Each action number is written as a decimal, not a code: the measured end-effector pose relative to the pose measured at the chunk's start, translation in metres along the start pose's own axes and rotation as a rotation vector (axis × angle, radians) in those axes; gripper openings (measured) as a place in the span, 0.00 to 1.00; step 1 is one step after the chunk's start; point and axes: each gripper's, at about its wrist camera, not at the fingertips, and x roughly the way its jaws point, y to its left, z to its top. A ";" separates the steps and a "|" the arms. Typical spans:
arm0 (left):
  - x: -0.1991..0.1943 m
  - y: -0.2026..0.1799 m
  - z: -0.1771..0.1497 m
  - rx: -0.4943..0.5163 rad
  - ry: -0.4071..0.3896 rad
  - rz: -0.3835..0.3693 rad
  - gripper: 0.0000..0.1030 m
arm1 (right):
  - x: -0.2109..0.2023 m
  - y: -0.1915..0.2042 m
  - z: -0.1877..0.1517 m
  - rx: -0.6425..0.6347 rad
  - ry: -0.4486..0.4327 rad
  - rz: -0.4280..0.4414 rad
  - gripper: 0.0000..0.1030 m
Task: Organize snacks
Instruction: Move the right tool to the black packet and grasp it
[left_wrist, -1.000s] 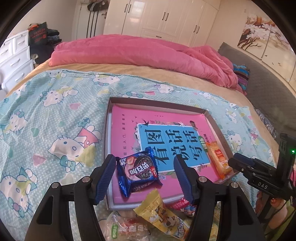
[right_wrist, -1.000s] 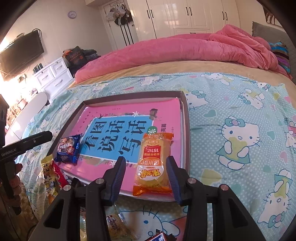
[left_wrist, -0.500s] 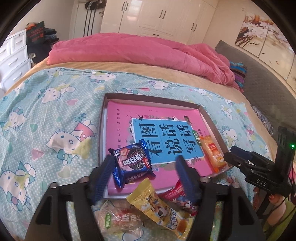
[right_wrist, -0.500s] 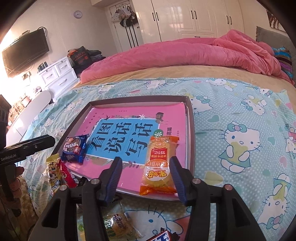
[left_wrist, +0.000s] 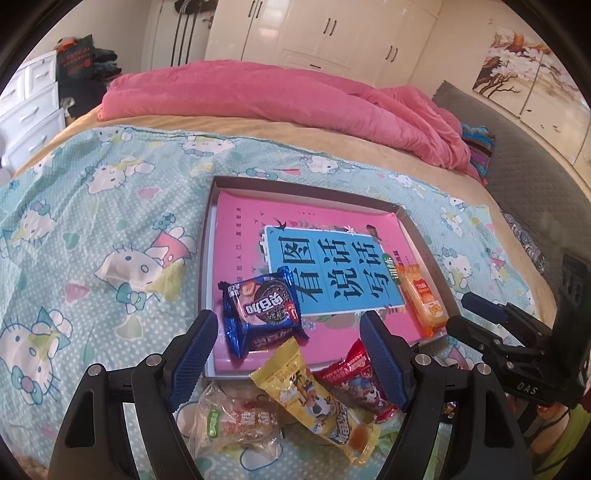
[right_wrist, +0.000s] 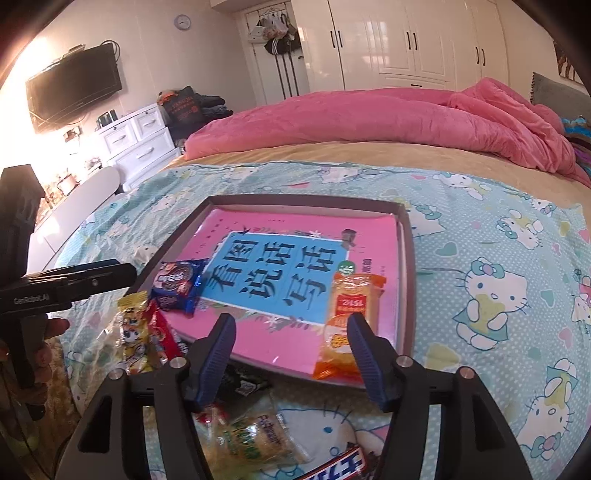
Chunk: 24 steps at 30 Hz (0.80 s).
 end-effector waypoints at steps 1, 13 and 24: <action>0.000 0.000 -0.001 -0.001 0.005 0.004 0.78 | -0.001 0.002 0.000 -0.002 0.001 0.004 0.64; -0.005 0.000 -0.012 -0.005 0.051 0.010 0.78 | -0.007 0.027 -0.010 -0.058 0.027 0.046 0.68; -0.011 -0.001 -0.026 -0.004 0.091 0.014 0.78 | -0.011 0.037 -0.019 -0.066 0.046 0.053 0.69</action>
